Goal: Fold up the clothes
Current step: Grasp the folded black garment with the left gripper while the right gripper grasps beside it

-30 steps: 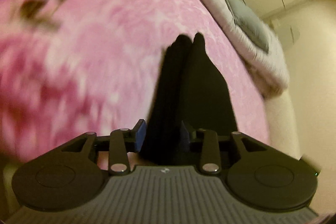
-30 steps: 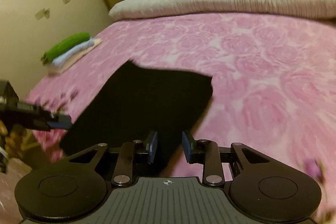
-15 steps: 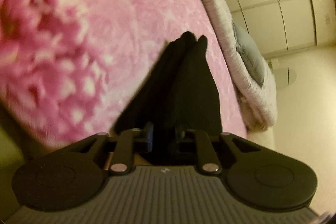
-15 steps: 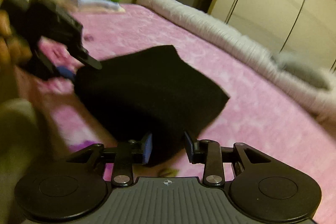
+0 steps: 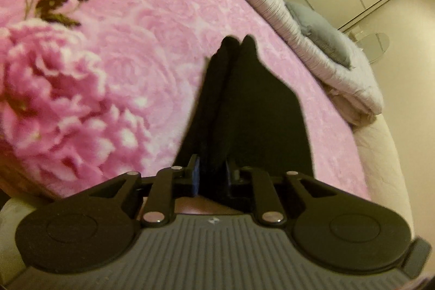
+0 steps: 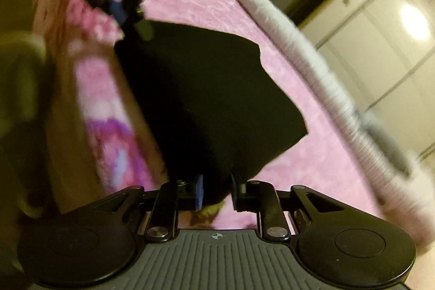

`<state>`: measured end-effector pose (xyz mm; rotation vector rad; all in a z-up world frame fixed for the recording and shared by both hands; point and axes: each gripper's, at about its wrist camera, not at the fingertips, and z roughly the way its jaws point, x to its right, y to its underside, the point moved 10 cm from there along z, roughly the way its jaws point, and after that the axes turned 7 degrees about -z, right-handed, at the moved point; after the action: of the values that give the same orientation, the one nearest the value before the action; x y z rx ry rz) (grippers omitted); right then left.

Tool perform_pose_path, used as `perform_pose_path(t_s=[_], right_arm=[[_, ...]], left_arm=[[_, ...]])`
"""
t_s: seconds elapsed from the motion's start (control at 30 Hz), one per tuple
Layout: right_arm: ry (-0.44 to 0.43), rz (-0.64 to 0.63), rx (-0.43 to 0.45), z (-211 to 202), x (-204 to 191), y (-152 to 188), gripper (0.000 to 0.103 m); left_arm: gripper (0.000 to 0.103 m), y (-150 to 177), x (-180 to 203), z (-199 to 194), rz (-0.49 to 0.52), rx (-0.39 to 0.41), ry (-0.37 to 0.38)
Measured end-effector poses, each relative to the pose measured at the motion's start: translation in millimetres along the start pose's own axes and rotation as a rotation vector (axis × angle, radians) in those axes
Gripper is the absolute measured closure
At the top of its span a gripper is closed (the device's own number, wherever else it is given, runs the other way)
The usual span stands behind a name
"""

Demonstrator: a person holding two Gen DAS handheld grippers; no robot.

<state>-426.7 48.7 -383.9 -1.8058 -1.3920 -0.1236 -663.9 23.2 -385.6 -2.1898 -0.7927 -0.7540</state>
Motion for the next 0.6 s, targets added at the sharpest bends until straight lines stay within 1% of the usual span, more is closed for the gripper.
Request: perform_pose_path(t_s=[0.03,0.07,0.13,0.17,0.23,0.3,0.33,0.4,0.43,0.47,0.53,0.6], right_arm=[[-0.043,0.079,-0.004,-5,8,-1,0.081],[-0.09,0.192,0.005,-12,19,-1,0.08],[-0.179,0.485,0.058,-27,46,-2,0.08],[-0.205,0.64,0.086,-30,61,-1,0.08],[-0.229,0.886,0.118,-26,81,1,0.08],[-0.226,1.011,0.108,-14,88,1,0.08],[-0.222,1.031,0.092,-6,86,-2,0.08],[-0.207,1.033,0.053,9,76,-9,0.08],[-0.191,1.019,0.037,14,71,-10,0.08],[-0.177,0.979,0.013,18,66,-11,0.08],[-0.165,0.871,-0.029,21,55,-12,0.077],[-0.156,0.789,-0.044,24,49,-13,0.076]], left_arm=[[0.091,-2,3,-6,0.005,0.005,0.006],[0.091,-5,5,-11,0.011,0.01,0.012],[0.091,-10,14,-18,0.038,0.022,0.022],[0.091,-11,21,-16,0.056,0.016,0.03],[0.091,-10,31,-4,0.088,-0.001,0.031],[0.091,-3,37,13,0.134,-0.02,0.0],[0.091,0,36,20,0.167,-0.017,-0.029],[0.092,8,29,35,0.231,-0.026,-0.121],[0.093,12,25,41,0.244,-0.037,-0.138],[0.1,15,20,43,0.239,-0.037,-0.142],[0.1,18,12,47,0.226,-0.039,-0.149],[0.1,16,11,45,0.202,-0.048,-0.15]])
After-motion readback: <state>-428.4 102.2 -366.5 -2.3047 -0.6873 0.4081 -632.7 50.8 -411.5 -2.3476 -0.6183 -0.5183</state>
